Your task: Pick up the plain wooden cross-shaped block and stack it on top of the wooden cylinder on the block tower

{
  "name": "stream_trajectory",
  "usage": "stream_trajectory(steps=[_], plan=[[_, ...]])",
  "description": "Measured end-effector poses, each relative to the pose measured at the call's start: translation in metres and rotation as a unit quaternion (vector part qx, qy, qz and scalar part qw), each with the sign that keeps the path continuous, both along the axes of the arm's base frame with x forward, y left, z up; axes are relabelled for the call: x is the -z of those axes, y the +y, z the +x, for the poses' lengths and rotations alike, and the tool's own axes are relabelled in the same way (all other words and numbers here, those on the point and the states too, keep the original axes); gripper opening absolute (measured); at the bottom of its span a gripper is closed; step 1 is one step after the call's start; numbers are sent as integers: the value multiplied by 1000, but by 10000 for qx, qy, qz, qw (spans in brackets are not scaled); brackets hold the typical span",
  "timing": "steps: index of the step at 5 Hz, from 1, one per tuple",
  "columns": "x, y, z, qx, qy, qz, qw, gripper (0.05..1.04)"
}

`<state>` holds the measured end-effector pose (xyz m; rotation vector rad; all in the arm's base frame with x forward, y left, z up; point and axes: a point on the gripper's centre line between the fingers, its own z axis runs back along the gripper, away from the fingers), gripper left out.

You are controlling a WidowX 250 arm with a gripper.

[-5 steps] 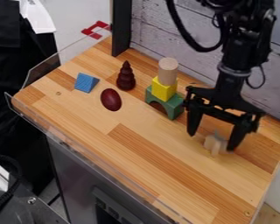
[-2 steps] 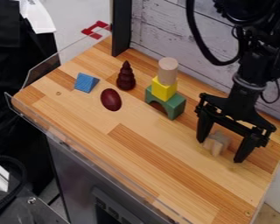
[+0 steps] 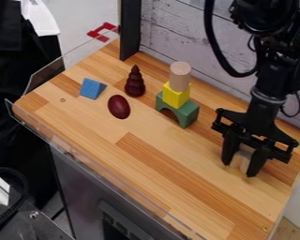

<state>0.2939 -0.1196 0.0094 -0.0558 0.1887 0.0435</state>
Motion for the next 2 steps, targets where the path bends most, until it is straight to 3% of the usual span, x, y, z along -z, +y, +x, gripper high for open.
stream_trajectory(steps=[1,2], plan=[[2,0,-1,-161,-19,-61,9998,461],[-23,15,-14,-415,-90,-2,9991,461]])
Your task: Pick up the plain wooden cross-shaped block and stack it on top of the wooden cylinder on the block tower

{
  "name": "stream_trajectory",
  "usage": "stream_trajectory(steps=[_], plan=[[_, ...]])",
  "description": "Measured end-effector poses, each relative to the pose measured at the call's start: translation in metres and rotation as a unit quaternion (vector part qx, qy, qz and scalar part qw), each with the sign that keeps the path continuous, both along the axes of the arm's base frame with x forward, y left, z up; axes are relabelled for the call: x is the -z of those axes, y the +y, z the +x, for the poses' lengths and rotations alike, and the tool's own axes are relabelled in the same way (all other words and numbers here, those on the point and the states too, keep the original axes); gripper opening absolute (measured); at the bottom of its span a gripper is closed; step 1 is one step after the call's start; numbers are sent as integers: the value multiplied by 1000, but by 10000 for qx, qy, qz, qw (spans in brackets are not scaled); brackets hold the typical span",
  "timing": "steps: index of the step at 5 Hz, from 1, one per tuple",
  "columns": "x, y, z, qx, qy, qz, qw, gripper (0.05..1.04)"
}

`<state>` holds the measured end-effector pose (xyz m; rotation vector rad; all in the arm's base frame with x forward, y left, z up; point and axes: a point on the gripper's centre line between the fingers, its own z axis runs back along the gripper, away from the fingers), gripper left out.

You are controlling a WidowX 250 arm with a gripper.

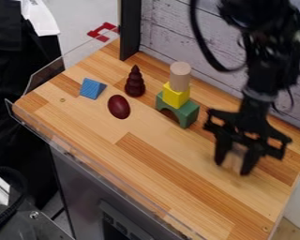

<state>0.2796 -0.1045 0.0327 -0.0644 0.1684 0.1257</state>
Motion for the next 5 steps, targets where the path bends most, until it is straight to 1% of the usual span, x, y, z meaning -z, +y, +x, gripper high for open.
stream_trajectory(steps=[1,2,3,4,5], plan=[[-55,33,2,-615,-437,6,9972,461],[-80,75,-2,-1317,-332,-113,9907,461],[-101,103,9,-1592,-346,107,9866,461],[-101,111,24,-1557,-188,266,9873,461],[-99,116,35,-1523,-105,425,9874,461]])
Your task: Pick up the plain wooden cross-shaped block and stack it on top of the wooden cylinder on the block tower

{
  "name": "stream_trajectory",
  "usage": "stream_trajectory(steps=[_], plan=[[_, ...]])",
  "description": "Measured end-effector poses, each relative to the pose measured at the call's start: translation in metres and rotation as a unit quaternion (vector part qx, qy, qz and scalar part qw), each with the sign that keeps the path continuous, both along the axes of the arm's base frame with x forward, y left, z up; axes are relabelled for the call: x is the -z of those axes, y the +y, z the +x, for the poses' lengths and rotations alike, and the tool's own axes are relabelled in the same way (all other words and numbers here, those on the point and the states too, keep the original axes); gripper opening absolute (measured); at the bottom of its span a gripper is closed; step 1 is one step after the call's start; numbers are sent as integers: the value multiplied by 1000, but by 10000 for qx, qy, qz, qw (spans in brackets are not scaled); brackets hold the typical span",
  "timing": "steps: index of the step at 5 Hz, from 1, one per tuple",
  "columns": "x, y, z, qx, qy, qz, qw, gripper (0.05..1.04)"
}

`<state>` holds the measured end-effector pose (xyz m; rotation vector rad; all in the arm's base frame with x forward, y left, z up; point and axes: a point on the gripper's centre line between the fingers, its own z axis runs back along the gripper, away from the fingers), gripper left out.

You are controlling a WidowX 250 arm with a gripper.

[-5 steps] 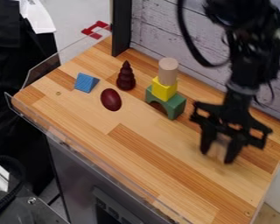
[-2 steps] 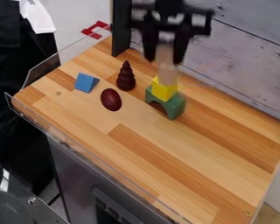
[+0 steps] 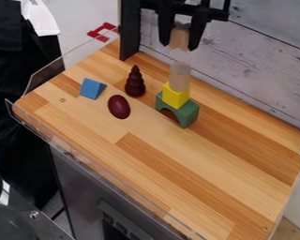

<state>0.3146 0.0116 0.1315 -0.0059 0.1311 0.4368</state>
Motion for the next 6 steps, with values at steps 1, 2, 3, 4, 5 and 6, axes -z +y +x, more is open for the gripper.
stream_trajectory(steps=[1,2,3,4,5,6], plan=[[5,0,1,35,90,-25,10000,461],[7,-3,-1,38,103,-160,9998,461],[10,-2,-4,1,173,-221,9996,461],[13,-3,-5,-50,170,-394,9991,461],[18,0,-3,-106,161,-484,9986,461],[23,0,-3,-101,219,-589,9980,461]])
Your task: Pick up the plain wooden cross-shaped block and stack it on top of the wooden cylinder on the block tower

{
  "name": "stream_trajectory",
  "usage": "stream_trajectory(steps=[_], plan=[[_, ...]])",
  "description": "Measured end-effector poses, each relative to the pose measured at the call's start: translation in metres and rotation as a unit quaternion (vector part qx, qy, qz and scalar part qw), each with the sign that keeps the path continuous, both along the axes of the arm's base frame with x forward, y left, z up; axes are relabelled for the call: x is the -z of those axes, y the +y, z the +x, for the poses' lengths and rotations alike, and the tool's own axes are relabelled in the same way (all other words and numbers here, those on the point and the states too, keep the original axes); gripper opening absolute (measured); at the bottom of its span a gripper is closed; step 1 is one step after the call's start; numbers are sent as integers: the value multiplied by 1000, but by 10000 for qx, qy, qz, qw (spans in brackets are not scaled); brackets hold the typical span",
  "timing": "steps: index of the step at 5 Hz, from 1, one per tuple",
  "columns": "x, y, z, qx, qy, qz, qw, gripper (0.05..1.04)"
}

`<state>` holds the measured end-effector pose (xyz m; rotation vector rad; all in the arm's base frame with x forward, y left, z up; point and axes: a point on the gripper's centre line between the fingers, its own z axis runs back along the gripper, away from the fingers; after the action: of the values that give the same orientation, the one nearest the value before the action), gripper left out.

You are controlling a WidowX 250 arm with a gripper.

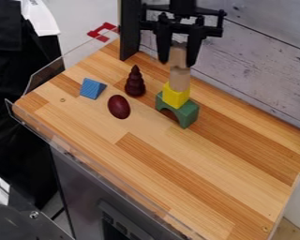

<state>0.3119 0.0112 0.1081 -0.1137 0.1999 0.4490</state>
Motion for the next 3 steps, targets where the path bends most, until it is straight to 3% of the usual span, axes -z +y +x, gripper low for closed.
stream_trajectory(steps=[3], plan=[[6,0,2,23,21,-100,9999,461]])
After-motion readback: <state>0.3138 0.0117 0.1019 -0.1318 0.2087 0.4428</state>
